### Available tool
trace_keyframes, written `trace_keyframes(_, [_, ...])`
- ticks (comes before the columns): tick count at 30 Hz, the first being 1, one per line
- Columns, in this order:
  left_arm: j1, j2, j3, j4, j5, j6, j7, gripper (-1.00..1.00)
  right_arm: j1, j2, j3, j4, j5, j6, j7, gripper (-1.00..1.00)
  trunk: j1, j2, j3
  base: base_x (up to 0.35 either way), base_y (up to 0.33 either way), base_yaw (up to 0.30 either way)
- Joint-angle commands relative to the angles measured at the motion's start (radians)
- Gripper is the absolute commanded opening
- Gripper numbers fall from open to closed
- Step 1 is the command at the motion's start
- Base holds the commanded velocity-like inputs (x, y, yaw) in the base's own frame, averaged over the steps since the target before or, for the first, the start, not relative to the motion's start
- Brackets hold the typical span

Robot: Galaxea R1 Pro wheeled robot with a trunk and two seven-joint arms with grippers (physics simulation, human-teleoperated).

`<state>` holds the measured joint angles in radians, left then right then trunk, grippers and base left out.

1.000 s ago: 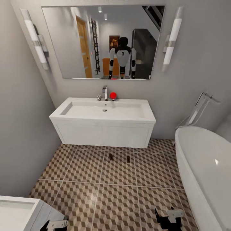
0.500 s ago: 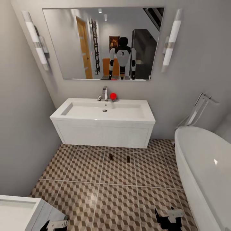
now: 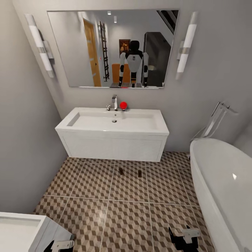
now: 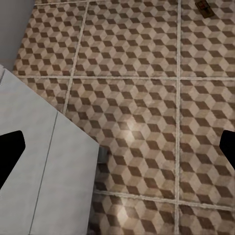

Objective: Take the four mousetraps from the cabinet in the bathroom and place them on the bathroom floor. Make sure all four end up on the same floor surface, and ensure that at least two of them are either under or directly next to the same bathroom sink.

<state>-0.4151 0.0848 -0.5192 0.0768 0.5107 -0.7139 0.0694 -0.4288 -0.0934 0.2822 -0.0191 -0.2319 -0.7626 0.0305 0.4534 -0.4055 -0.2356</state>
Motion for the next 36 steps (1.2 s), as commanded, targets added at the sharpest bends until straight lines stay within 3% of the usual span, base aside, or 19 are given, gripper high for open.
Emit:
trace_keyframes(1, [-0.001,-0.001,-0.008,0.003,-0.001,-0.004,0.007,1.0,-0.001,0.0,0.008,0.001,-0.01,-0.003,0.003,1.0,-0.003,0.005,0.001,0.0,0.0,0.0])
trace_keyframes(36, [-0.001,-0.002,-0.008,0.002,-0.001,-0.004,0.006,1.0,-0.001,0.0,0.008,0.001,-0.01,-0.003,0.003,1.0,-0.003,0.005,0.001,0.0,0.0,0.0])
